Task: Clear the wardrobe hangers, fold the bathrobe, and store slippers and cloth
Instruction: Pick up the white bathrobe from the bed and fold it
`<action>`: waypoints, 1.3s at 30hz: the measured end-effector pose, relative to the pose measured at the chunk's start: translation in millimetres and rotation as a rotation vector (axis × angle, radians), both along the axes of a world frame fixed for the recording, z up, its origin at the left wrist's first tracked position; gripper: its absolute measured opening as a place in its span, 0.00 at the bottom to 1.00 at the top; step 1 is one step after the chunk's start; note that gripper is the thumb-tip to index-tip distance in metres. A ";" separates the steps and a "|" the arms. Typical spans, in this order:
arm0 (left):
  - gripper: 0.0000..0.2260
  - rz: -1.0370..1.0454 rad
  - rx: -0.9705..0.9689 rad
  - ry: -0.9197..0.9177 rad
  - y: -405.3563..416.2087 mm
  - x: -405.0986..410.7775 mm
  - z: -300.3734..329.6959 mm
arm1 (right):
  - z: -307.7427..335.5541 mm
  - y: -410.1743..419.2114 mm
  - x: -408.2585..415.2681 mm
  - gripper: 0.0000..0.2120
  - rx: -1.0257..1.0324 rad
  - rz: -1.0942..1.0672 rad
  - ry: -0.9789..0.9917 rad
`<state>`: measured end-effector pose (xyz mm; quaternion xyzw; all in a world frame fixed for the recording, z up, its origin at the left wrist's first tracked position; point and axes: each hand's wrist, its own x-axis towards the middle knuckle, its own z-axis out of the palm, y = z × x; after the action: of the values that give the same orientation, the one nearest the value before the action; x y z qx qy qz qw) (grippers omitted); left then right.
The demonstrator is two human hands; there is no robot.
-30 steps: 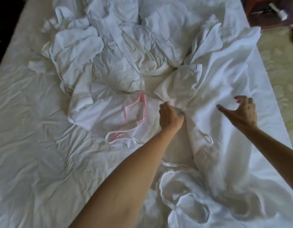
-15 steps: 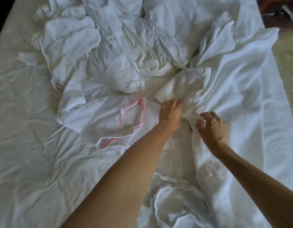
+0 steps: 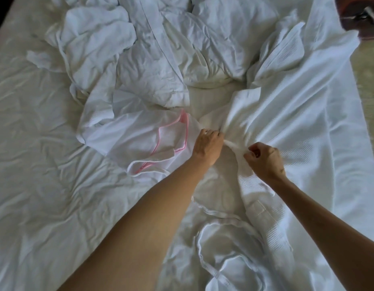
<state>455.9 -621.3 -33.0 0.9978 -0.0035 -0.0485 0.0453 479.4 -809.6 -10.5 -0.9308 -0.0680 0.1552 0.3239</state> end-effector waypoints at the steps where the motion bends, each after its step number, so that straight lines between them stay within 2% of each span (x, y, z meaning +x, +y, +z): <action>1: 0.09 0.006 -0.014 -0.024 3.3 -13.6 -0.4 | 1.9 2.4 -7.7 0.05 0.011 0.007 0.031; 5: 0.03 -0.054 -0.042 -0.119 27.1 -87.5 -1.9 | 12.0 21.2 -57.2 0.05 0.083 0.138 0.132; 8: 0.08 -0.002 -0.071 -0.116 51.6 -154.0 0.6 | 18.0 45.2 -112.0 0.14 0.102 0.300 0.223; 10: 0.07 0.031 -0.097 -0.090 62.7 -189.6 1.6 | 14.4 56.6 -142.9 0.17 0.084 0.380 0.290; 14: 0.11 0.135 -0.144 0.007 81.6 -245.2 -0.4 | 2.5 82.1 -186.6 0.07 -0.023 0.526 0.363; 17: 0.14 0.185 -0.210 0.059 83.9 -261.6 0.8 | -0.7 88.5 -193.7 0.05 -0.072 0.569 0.375; 19: 0.11 0.226 -0.234 0.060 82.6 -261.0 9.6 | 2.8 85.8 -189.4 0.04 -0.078 0.584 0.349; 21: 0.10 0.279 -0.233 0.029 81.9 -252.2 18.9 | 10.3 80.5 -178.6 0.05 -0.096 0.585 0.235; 26: 0.11 0.324 -0.169 -0.298 78.9 -191.9 29.5 | 27.8 69.3 -112.8 0.06 -0.016 0.519 -0.004; 28: 0.10 0.323 -0.130 -0.360 76.9 -158.2 30.1 | 33.4 66.7 -80.2 0.07 -0.009 0.532 -0.109; 30: 0.12 0.344 -0.093 -0.313 73.2 -123.9 33.5 | 40.7 63.9 -49.1 0.07 -0.058 0.517 -0.161; 34: 0.20 0.436 -0.017 -0.012 61.4 -76.0 36.2 | 45.4 59.3 2.8 0.08 -0.138 0.424 -0.150; 37: 0.15 0.493 -0.001 0.081 55.6 -65.4 30.8 | 42.7 63.6 18.9 0.09 -0.168 0.383 -0.172; 39: 0.11 0.518 -0.122 0.065 50.8 -67.5 28.7 | 38.7 70.4 20.2 0.12 -0.172 0.349 -0.163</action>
<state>388.5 -570.5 -4.3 0.9588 0.2505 -0.0671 0.1163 499.6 -739.2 28.2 -0.9386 -0.2408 0.1382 0.2049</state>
